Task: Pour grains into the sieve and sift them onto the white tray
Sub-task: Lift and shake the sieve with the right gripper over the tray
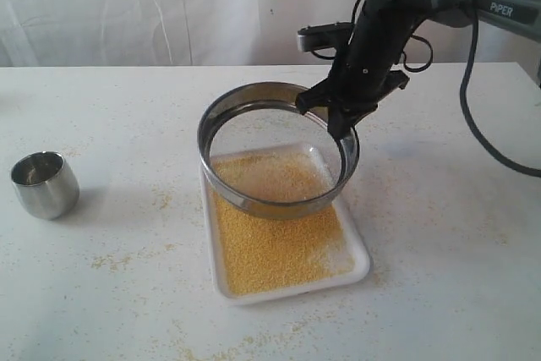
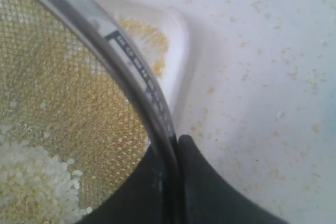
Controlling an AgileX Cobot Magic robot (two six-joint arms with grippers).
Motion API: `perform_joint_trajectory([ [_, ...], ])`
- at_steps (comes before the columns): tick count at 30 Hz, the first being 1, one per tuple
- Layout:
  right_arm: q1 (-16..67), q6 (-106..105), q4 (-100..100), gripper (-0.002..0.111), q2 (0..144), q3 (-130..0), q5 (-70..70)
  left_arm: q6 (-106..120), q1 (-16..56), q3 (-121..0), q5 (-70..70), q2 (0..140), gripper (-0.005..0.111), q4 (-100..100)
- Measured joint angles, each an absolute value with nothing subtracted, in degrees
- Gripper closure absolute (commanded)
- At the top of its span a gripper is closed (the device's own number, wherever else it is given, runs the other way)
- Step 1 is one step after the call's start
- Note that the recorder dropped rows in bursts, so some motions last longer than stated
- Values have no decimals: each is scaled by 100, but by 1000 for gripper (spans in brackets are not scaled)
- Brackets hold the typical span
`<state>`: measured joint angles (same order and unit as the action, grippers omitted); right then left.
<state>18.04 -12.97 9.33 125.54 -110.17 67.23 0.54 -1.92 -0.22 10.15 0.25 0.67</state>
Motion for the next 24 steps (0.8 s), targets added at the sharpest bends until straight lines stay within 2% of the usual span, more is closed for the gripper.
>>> perform_joint_trajectory([
  [4,1759,-2305,1383,108,12546,-10950,6824,54,-192,-22,1015,25,107,67],
  [9,1877,-1159,808,108,12556,-10905,6638,54,-192,-22,1015,25,107,67],
  [14,1896,-2509,1552,108,12520,-10806,6898,54,-192,-22,1015,25,107,67],
  [20,1924,-652,287,108,12521,-10779,6259,54,-192,-22,1015,25,107,67],
  [24,1892,-2382,1221,108,12521,-10779,6891,54,-192,-22,1015,25,107,67],
])
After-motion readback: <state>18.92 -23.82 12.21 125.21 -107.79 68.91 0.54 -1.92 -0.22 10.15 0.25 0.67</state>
